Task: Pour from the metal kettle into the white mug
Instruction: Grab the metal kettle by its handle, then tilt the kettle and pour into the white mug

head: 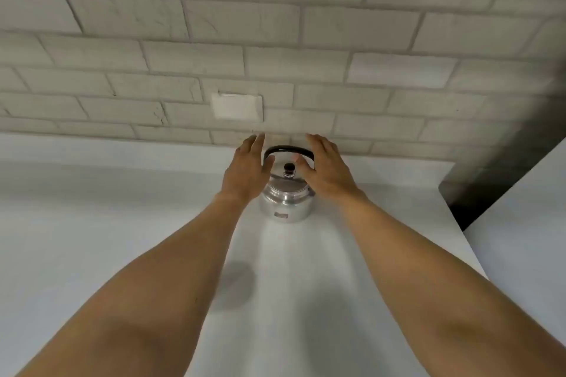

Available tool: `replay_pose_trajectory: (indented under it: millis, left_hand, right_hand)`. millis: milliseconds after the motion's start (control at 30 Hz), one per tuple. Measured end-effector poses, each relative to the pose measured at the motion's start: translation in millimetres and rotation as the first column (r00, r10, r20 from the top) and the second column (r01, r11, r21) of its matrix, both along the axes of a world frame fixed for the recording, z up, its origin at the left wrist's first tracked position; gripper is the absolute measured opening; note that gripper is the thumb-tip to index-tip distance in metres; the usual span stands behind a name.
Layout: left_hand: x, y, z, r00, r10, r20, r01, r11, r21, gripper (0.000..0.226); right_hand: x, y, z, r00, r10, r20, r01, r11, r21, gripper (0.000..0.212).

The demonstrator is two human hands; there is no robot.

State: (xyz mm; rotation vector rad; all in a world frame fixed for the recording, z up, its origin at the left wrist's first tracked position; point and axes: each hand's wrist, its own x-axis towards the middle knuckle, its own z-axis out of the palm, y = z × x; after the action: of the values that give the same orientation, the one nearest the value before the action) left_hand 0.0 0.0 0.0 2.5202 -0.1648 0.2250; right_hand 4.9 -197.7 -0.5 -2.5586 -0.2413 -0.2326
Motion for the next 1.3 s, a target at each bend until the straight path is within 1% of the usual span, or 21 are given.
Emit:
replay_pose_trajectory:
  millis: [33,100,133,167,233,300,433,500,600,700,800,867,933,1033,1067,1100,1167,1300]
  left_hand:
    - [7.5,-1.5,-2.8,1.0,-0.016,-0.008,0.016,1.0,-0.017,0.062]
    - [17.8,-3.8,-4.0,0.995,-0.059,-0.075,0.056,0.998,-0.04,0.06]
    - [21.6,-4.6,-3.5,0.99,-0.075,-0.12,0.07,0.997,-0.044,0.058]
    - [26.6,-6.6,-4.5,0.988,-0.075,-0.138,0.069,0.996,-0.051,0.054]
    - [30.7,-9.0,-5.0,0.989,-0.06,-0.132,0.054,0.997,-0.047,0.039]
    - [30.7,-6.6,-4.1,0.992,-0.065,-0.112,0.062,0.998,-0.032,0.03]
    - [14.6,-1.7,1.2,0.993,-0.106,-0.05,0.105,0.994,-0.025,0.026]
    - [0.6,0.1,4.9,0.993,-0.12,-0.008,0.12,0.992,-0.049,0.025]
    - [-24.1,4.8,15.6,0.993,-0.118,0.022,0.12,0.989,-0.085,0.024]
    - [-55.4,10.7,29.3,0.988,-0.136,0.073,0.141,0.987,-0.071,0.026]
    - [-90.6,16.2,39.5,0.981,-0.16,0.107,0.171,0.981,-0.095,0.025]
    - [-114.9,19.3,42.5,0.977,-0.173,0.126,0.192,0.969,-0.157,0.03]
    - [-144.9,22.5,39.2,0.975,-0.145,0.17,0.179,0.962,-0.206,0.045]
    - [-198.1,25.9,21.2,0.942,-0.077,0.325,0.12,0.986,-0.117,0.056]
    - [-213.9,26.3,13.7,0.936,-0.073,0.344,0.112,0.989,-0.096,0.059]
    - [-227.1,26.0,5.8,0.938,-0.068,0.34,0.103,0.991,-0.085,0.061]
    - [-246.9,24.2,-8.3,0.956,-0.062,0.286,0.09,0.992,-0.086,0.064]
    - [-265.9,17.6,-22.1,0.971,-0.17,0.169,0.183,0.981,-0.064,0.073]
  right_hand:
    - [6.8,-1.5,-3.4,1.0,0.01,-0.018,-0.01,0.999,0.038,0.068]
    - [17.5,-4.2,-8.7,0.995,0.059,-0.084,-0.053,0.996,0.073,0.065]
    - [20.9,-4.3,-11.4,0.988,0.091,-0.124,-0.08,0.993,0.09,0.062]
    - [25.8,-3.3,-15.0,0.985,0.117,-0.129,-0.103,0.989,0.11,0.056]
    - [31.4,-0.9,-17.2,0.986,0.149,-0.068,-0.139,0.981,0.136,0.038]
    - [33.7,-0.8,-16.7,0.985,0.174,-0.021,-0.167,0.97,0.174,0.025]
    - [22.3,-0.4,-7.1,0.979,0.206,0.001,-0.2,0.95,0.241,0.02]
    - [9.7,2.2,2.1,0.984,0.179,0.021,-0.179,0.952,0.249,0.019]
    - [-16.6,10.4,18.9,0.991,0.125,0.041,-0.131,0.951,0.279,0.025]
    - [-47.9,16.5,32.2,0.995,0.06,0.076,-0.082,0.941,0.327,0.019]
    - [-83.2,19.8,44.0,0.993,0.052,0.109,-0.086,0.938,0.337,0.021]
    - [-106.9,21.4,49.7,0.991,0.068,0.114,-0.106,0.921,0.374,0.024]
    - [-130.2,22.8,53.7,0.991,0.07,0.118,-0.112,0.906,0.408,0.026]
    - [-160.7,24.3,58.5,0.989,0.053,0.136,-0.109,0.884,0.454,0.025]
    - [-169.5,24.9,59.9,0.988,0.045,0.146,-0.108,0.88,0.462,0.024]
    - [-177.5,25.8,61.1,0.987,0.034,0.154,-0.103,0.878,0.468,0.023]
    - [-190.8,28.5,62.3,0.986,0.017,0.164,-0.093,0.878,0.47,0.022]
    - [-208.7,36.0,60.8,0.987,0.01,0.162,-0.084,0.884,0.46,0.024]
